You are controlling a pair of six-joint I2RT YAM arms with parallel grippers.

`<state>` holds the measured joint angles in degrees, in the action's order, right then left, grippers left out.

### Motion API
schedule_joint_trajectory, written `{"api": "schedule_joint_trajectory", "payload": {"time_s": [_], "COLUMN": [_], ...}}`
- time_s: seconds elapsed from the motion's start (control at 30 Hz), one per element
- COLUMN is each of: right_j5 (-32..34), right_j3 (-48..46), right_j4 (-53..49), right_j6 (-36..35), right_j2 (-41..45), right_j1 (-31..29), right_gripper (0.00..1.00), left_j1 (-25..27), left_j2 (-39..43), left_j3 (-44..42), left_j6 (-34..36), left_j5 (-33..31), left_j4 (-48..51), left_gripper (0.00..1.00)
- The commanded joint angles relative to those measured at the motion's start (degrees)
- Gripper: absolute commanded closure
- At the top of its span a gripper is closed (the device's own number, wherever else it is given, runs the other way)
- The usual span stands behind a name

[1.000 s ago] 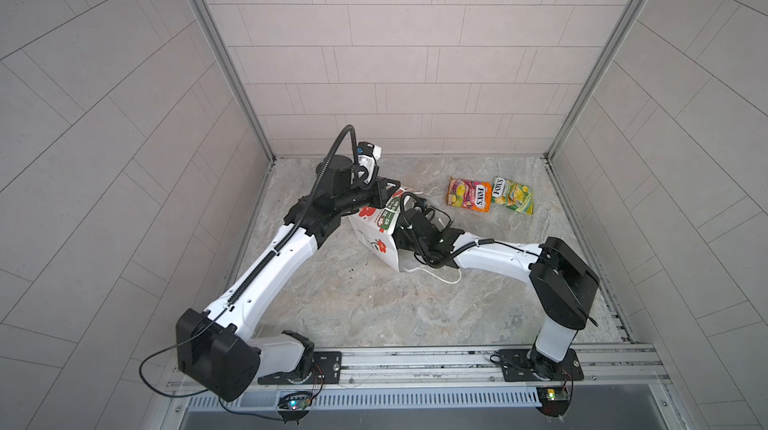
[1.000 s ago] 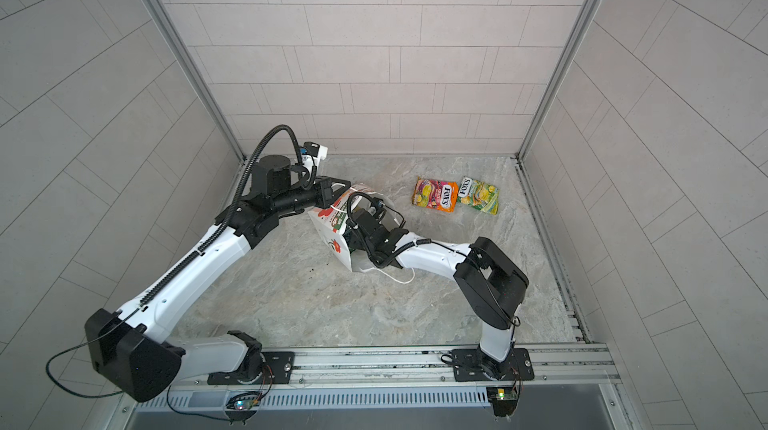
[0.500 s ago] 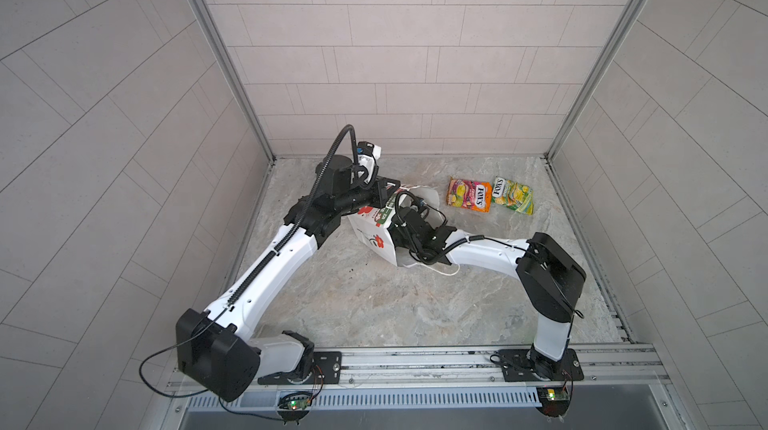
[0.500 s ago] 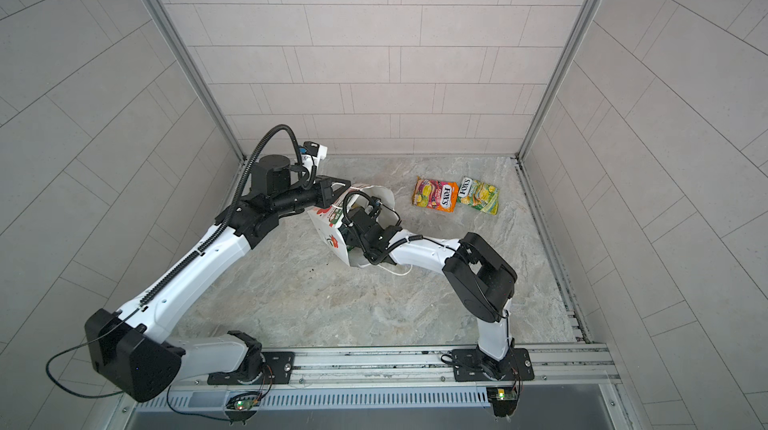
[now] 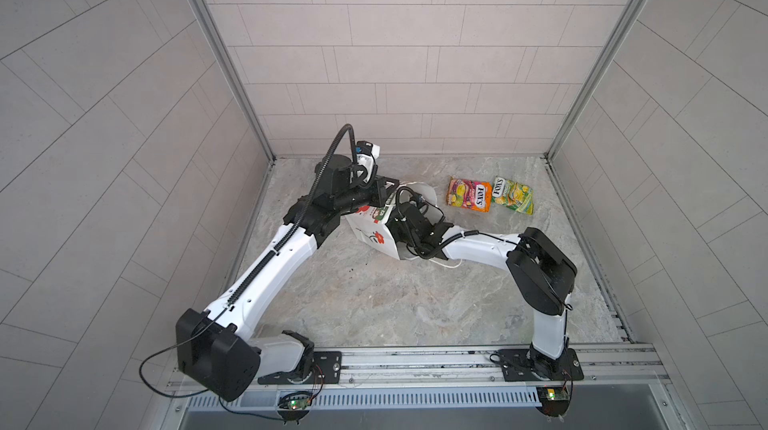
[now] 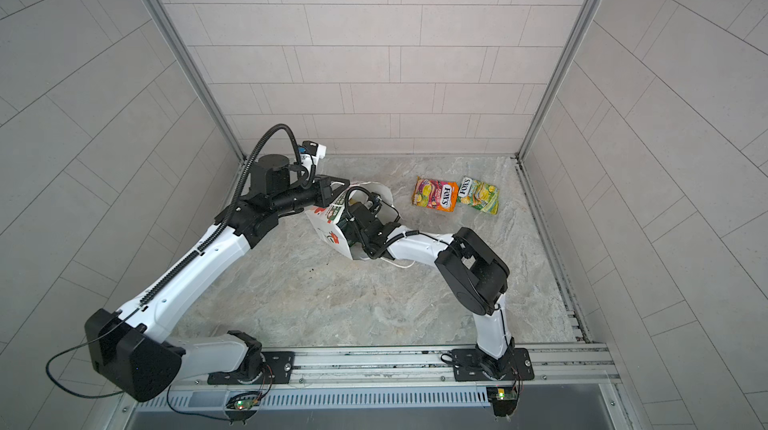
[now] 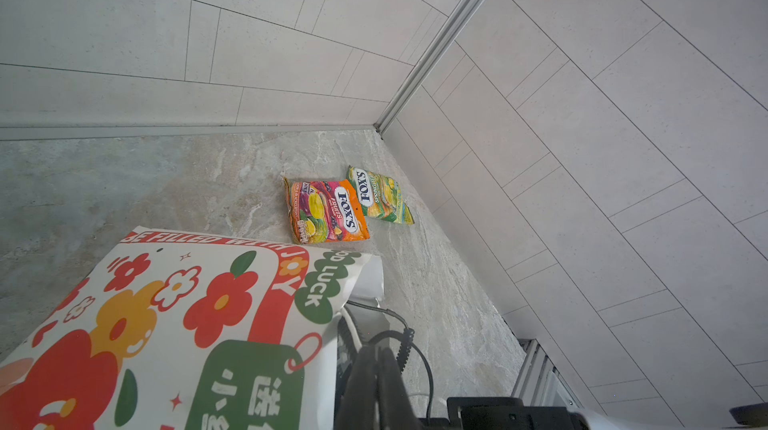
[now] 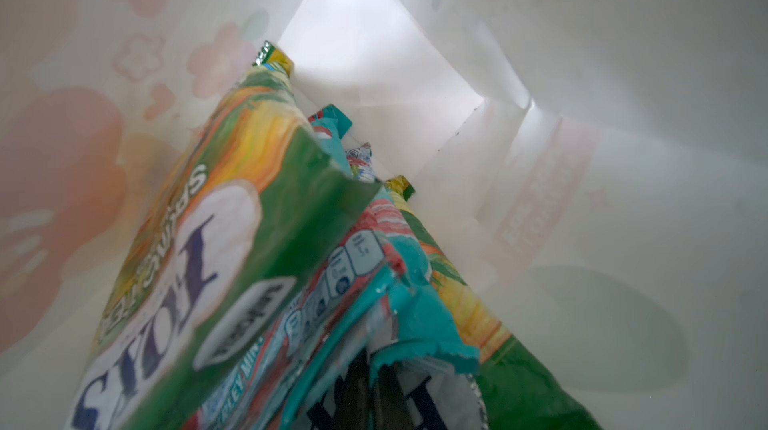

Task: Take the snacks out of the paper bag
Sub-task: 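Close the right gripper on the teal mint packet inside the bag, then lift the teal mint packet up out of the bag with the right gripper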

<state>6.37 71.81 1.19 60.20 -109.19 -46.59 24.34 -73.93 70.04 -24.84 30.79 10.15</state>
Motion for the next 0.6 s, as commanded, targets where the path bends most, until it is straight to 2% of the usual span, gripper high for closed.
{"api": "schedule_joint_trajectory", "payload": {"time_s": [0.0, 0.57], "right_j5": [0.04, 3.36], "right_j3": [-2.60, -10.88], "right_j4": [2.09, 0.75], "right_j6": [-2.35, -11.84], "right_j2": [4.50, 21.77], "right_j1": [0.01, 0.09], "right_gripper": [1.00, 1.00], "left_j1": [-0.08, 0.09], "left_j2": [0.13, -1.04], "left_j3": [-0.28, 0.20], "left_j6": [0.46, 1.02], "left_j5": [-0.49, -2.13], "left_j4": [-0.69, 0.92], "left_gripper": [1.00, 1.00]}}
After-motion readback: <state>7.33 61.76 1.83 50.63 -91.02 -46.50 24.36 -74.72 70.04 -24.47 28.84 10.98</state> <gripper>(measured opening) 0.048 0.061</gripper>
